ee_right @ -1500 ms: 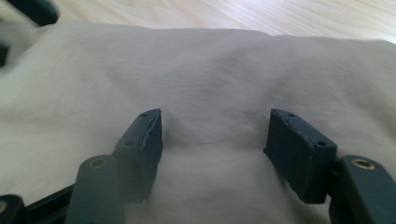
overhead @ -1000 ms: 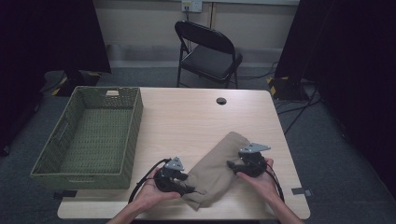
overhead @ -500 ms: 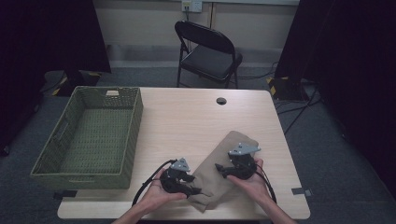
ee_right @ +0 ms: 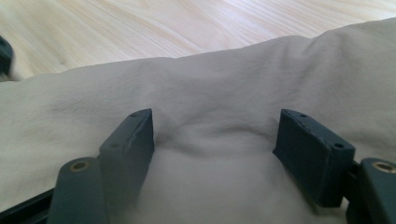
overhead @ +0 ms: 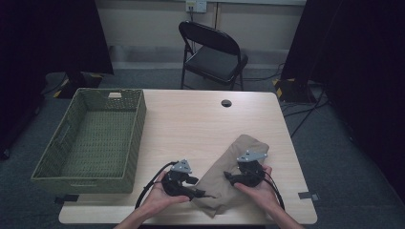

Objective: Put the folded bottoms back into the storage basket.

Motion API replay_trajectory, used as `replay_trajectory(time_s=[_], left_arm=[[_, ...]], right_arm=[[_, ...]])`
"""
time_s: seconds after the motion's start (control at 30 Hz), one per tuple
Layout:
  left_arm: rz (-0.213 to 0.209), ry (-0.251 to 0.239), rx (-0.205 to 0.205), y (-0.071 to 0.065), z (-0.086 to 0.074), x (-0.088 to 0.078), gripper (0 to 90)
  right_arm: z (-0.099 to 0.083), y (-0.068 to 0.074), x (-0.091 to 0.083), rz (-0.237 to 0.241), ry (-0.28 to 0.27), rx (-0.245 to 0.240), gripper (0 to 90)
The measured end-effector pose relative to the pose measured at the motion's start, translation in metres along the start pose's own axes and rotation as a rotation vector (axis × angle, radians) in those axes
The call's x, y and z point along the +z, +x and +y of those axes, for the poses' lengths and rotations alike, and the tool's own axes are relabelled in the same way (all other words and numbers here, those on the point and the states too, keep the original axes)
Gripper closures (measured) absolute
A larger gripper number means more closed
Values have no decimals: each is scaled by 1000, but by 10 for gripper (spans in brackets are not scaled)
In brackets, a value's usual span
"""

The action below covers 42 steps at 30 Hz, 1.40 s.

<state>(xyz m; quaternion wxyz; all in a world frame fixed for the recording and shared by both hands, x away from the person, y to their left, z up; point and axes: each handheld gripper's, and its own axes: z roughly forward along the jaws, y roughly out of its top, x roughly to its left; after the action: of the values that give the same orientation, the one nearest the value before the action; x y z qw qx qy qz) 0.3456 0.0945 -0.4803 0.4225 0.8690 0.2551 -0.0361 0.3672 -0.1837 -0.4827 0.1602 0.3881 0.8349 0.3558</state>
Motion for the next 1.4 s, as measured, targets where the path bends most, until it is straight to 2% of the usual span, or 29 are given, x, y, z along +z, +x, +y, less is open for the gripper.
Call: replay_trajectory(time_s=[0.17,0.23,0.43,0.47,0.53,0.63,0.7,0.73,0.77,0.87,0.9,0.93,1.0,1.03,1.07,1.1,1.13,1.17,1.2,1.23,1.27,1.33,1.37,1.4], left_arm=[[35,-48,-28,5,2,-18,428],[35,-66,-38,6,2,-24,435],[64,-90,-34,5,5,-39,435],[66,-99,-46,6,6,-42,436],[62,-104,-60,7,8,-46,438],[84,-102,-61,5,13,-52,443],[86,-119,-51,3,19,-58,450],[97,-147,-51,2,25,-66,450],[96,-156,-44,2,29,-71,450],[132,-183,-42,7,40,-86,464],[132,-183,-42,7,40,-86,482],[151,-180,-39,10,46,-92,482],[221,-196,-21,17,58,-105,504],[221,-196,-21,17,58,-105,508],[259,-233,-17,22,66,-114,518],[259,-233,-17,22,66,-114,520],[289,-244,-8,28,74,-123,520],[299,-240,-11,31,77,-128,519],[325,-259,-24,35,80,-132,519],[325,-259,-24,35,80,-132,520],[337,-261,-37,41,83,-137,520],[337,-254,-66,51,83,-142,520],[353,-258,-82,55,83,-145,516],[347,-276,-105,63,78,-151,504]], right_arm=[[-7,-8,-8,-32,7,31,271],[-10,-10,-12,-42,11,41,271],[-15,-12,-19,-67,27,60,271],[-19,-11,-24,-76,34,66,271],[-20,-11,-25,-77,32,64,271],[-23,-13,-30,-71,42,71,271],[-24,-15,-32,-63,41,77,270],[-23,-16,-34,-53,31,80,269],[-23,-16,-34,-49,27,85,266],[-20,-17,-37,-40,-10,91,263],[-20,-17,-37,-40,-10,91,263],[-19,-18,-38,-40,-24,93,264],[-15,-18,-38,-38,-45,96,267],[-15,-18,-38,-38,-45,96,267],[-15,-19,-37,-35,-43,99,269],[-15,-19,-37,-35,-43,99,269],[-15,-19,-36,-31,-40,94,270],[-15,-19,-35,-31,-39,90,270],[-15,-19,-35,-29,-36,90,273],[-15,-19,-35,-29,-36,90,273],[-15,-19,-34,-27,-33,90,275],[-15,-20,-32,-26,-29,86,277],[-16,-20,-31,-27,-26,85,276],[-16,-20,-31,-24,-22,86,276]])
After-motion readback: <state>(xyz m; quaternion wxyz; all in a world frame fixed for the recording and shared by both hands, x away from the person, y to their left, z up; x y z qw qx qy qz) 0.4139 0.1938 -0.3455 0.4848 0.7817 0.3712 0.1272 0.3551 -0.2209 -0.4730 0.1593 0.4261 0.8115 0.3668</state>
